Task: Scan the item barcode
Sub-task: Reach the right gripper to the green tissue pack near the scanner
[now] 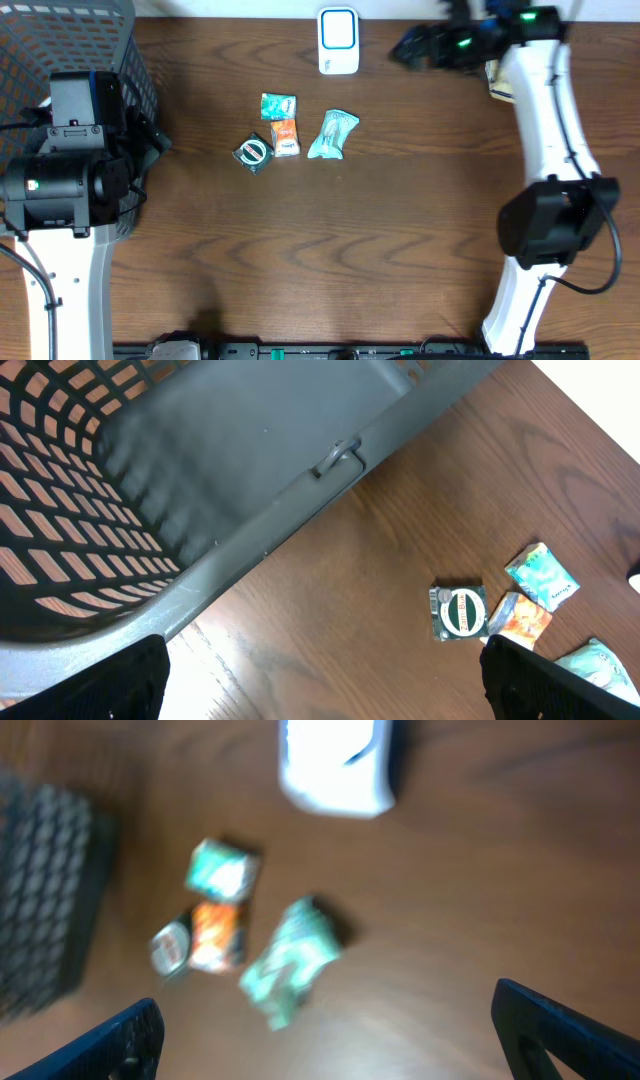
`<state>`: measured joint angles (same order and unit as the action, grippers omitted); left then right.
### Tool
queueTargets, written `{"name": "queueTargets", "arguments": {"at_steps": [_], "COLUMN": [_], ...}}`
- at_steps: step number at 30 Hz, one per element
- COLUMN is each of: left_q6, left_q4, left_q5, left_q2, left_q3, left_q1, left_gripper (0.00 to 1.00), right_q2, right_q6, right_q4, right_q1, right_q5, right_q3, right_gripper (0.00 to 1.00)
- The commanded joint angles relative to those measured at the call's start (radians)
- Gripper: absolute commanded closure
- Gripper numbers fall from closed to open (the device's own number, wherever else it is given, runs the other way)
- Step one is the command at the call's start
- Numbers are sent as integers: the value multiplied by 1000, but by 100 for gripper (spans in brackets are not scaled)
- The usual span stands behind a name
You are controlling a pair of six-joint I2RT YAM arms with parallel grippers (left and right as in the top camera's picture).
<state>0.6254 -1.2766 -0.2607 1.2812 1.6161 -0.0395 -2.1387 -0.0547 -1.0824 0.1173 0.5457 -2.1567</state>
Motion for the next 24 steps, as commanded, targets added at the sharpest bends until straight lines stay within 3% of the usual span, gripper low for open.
{"name": "queueTargets", "arguments": {"at_steps": [1,8,16,21,24], "left_q6": [5,5,5,5,5], "left_q4": [-3,-3,-3,-3,-3], "left_q5": [-10,-10,-10,-10,-10], "left_q2": [0,0,0,0,0], "left_q3": [5,5,5,5,5], "left_q1": [-7,-7,-7,-7,-7], "left_gripper": [2,2,2,2,2], "right_q2": [-8,-8,-8,-9,-9], "right_q6": [-31,-56,-57,-241,-254], "right_q4": [-27,-74,-73,-63,-48], "right_q1": [95,295,395,402,402], "right_q5": [8,-83,-204,-274,-293], "right_q3": [20,25,25,41,72], "right_gripper": [1,1,1,1,1]}}
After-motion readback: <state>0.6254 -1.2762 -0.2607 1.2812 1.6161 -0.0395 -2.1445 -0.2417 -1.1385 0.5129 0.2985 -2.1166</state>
